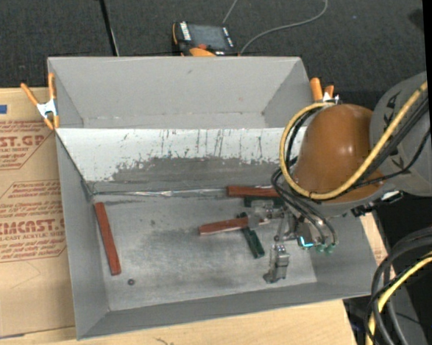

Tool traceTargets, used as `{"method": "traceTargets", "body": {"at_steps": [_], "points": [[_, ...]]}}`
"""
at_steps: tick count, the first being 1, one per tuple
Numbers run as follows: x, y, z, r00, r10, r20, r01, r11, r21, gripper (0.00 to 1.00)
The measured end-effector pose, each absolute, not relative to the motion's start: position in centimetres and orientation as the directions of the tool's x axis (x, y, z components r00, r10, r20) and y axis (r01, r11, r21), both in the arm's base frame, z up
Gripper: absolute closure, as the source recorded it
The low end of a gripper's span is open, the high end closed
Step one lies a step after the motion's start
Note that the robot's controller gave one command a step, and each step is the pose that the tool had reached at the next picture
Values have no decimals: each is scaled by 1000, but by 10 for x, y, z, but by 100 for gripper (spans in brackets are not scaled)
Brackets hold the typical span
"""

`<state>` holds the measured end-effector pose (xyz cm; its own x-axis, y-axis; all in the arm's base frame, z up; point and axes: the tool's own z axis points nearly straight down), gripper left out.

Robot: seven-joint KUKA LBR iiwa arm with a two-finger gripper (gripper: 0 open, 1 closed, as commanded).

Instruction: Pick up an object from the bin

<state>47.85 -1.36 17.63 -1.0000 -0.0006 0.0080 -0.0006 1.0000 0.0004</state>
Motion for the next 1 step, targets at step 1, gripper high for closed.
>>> {"method": "traceTargets", "body": {"at_steps": [1], "points": [[528, -3, 71, -1000, 23, -13, 23, 1000, 3, 0]]}}
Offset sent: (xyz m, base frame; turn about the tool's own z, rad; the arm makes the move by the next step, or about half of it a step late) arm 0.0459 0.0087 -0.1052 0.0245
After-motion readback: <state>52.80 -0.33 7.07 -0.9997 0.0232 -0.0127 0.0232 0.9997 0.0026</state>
